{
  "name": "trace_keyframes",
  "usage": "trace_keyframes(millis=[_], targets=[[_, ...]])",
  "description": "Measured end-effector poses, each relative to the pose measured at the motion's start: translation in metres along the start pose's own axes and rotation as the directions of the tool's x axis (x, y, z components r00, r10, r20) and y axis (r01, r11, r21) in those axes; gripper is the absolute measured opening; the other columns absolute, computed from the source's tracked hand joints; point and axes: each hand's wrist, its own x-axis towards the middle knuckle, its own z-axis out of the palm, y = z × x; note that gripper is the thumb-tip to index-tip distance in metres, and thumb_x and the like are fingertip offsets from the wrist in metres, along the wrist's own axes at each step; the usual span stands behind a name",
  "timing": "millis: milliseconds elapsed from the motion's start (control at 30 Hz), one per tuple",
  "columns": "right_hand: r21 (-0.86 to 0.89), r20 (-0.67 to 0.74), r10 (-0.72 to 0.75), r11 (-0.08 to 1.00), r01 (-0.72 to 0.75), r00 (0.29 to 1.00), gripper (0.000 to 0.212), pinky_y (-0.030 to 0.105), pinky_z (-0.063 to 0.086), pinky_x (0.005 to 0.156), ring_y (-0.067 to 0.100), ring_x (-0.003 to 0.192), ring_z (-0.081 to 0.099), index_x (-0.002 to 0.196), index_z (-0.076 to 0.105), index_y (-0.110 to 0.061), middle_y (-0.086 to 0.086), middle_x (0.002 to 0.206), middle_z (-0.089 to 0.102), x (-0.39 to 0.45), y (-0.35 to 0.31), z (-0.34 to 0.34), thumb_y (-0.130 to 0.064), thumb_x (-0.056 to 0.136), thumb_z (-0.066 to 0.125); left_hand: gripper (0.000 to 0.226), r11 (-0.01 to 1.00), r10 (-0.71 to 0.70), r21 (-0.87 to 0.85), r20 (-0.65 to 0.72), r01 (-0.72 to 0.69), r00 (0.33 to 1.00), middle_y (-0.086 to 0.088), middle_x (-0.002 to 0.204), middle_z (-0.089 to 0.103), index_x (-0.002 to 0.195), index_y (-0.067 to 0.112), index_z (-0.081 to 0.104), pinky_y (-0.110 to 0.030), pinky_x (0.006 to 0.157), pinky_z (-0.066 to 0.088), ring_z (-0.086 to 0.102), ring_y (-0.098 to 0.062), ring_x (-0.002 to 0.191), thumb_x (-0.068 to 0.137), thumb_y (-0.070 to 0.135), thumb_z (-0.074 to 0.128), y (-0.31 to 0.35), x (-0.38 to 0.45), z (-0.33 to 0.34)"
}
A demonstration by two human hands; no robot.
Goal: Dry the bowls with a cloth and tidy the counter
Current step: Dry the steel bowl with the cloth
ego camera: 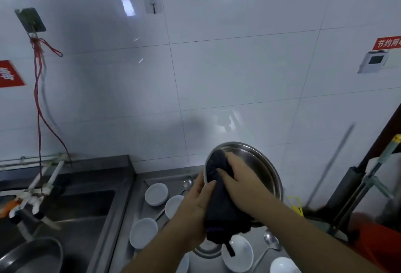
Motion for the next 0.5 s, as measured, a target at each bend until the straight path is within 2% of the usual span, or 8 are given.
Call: trace_keyframes(millis=[33,100,200,267,333,400,433,500], targets=[[-0.189,-0.035,-0.094,0.978,0.086,0.995,0.012,0.026,0.048,0.089,0.005,0.096,0.061,0.113,0.059,-0.028,-0.014,0.106,0.065,0.006,-0.001,-0.002,-0.023,0.103,0.059,0.054,0.999,0.009,-0.035,-0.021,-0.009,1.0,-0.013,0.139,0.069,0.148,0.03,0.056,-0.037,0.092,0.061,0.069,-0.031,0.125,0.095,0.036,0.066,-0.004,-0.001,0.001],[-0.504,0.021,-0.203,0.844,0.186,0.979,0.021,0.032,0.046,0.094,0.016,0.105,0.058,0.122,0.058,-0.02,-0.004,0.116,0.061,0.018,-0.003,-0.01,-0.02,0.101,0.06,0.055,0.997,0.024,-0.073,-0.061,-0.028,0.998,-0.015,0.134,0.071,0.148,0.028,0.054,-0.042,0.086,0.062,0.072,-0.034,0.117,0.093,0.03,0.062,-0.008,-0.001,0.005],[-0.776,0.087,-0.039,0.624,0.092,0.995,0.048,0.045,0.048,0.103,0.031,0.128,0.05,0.146,0.048,-0.02,0.003,0.14,0.051,0.029,-0.012,-0.023,-0.027,0.099,0.059,0.053,0.996,0.063,-0.052,-0.076,-0.067,0.995,-0.013,0.131,0.072,0.143,0.04,0.058,-0.057,0.08,0.063,0.073,-0.042,0.114,0.092,0.032,0.068,-0.003,0.002,0.011],[-0.835,0.033,0.057,0.55,-0.003,0.998,0.043,0.048,0.051,0.101,0.031,0.13,0.048,0.145,0.047,-0.021,0.004,0.14,0.049,0.027,-0.016,-0.029,-0.023,0.102,0.051,0.056,0.991,0.134,0.001,-0.082,-0.134,0.988,-0.012,0.13,0.072,0.144,0.043,0.056,-0.061,0.08,0.062,0.072,-0.042,0.115,0.091,0.034,0.07,0.002,0.005,0.013],[-0.857,0.064,0.143,0.515,-0.019,0.988,0.036,0.048,0.051,0.098,0.033,0.126,0.049,0.138,0.049,-0.017,0.008,0.136,0.05,0.022,-0.019,-0.031,-0.02,0.103,0.049,0.058,0.981,0.188,0.056,-0.096,-0.183,0.977,-0.013,0.127,0.073,0.148,0.044,0.051,-0.059,0.079,0.063,0.073,-0.039,0.114,0.093,0.031,0.066,0.006,0.008,0.015],[-0.836,0.177,0.2,0.548,0.039,0.964,0.024,0.041,0.048,0.091,0.033,0.114,0.055,0.121,0.052,-0.012,0.013,0.129,0.056,0.015,-0.019,-0.035,-0.026,0.103,0.048,0.06,0.971,0.228,0.093,-0.111,-0.218,0.967,-0.013,0.123,0.075,0.151,0.045,0.046,-0.05,0.079,0.065,0.074,-0.035,0.114,0.096,0.028,0.063,0.008,0.012,0.014],[-0.763,0.2,0.222,0.646,0.01,0.954,0.022,0.04,0.048,0.087,0.03,0.105,0.059,0.114,0.05,-0.014,0.011,0.122,0.059,0.01,-0.02,-0.038,-0.034,0.104,0.046,0.061,0.967,0.245,0.098,-0.117,-0.235,0.962,-0.012,0.123,0.076,0.153,0.044,0.045,-0.045,0.081,0.064,0.074,-0.034,0.115,0.097,0.027,0.063,0.01,0.013,0.013],[-0.537,0.229,0.234,0.84,-0.078,0.945,0.029,0.038,0.051,0.076,0.018,0.089,0.064,0.115,0.046,-0.022,0.0,0.105,0.064,-0.002,-0.021,-0.046,-0.048,0.101,0.046,0.062,0.968,0.25,0.072,-0.123,-0.242,0.96,-0.012,0.126,0.075,0.154,0.04,0.045,-0.04,0.086,0.063,0.073,-0.033,0.117,0.097,0.024,0.064,0.014,0.014,0.012]])
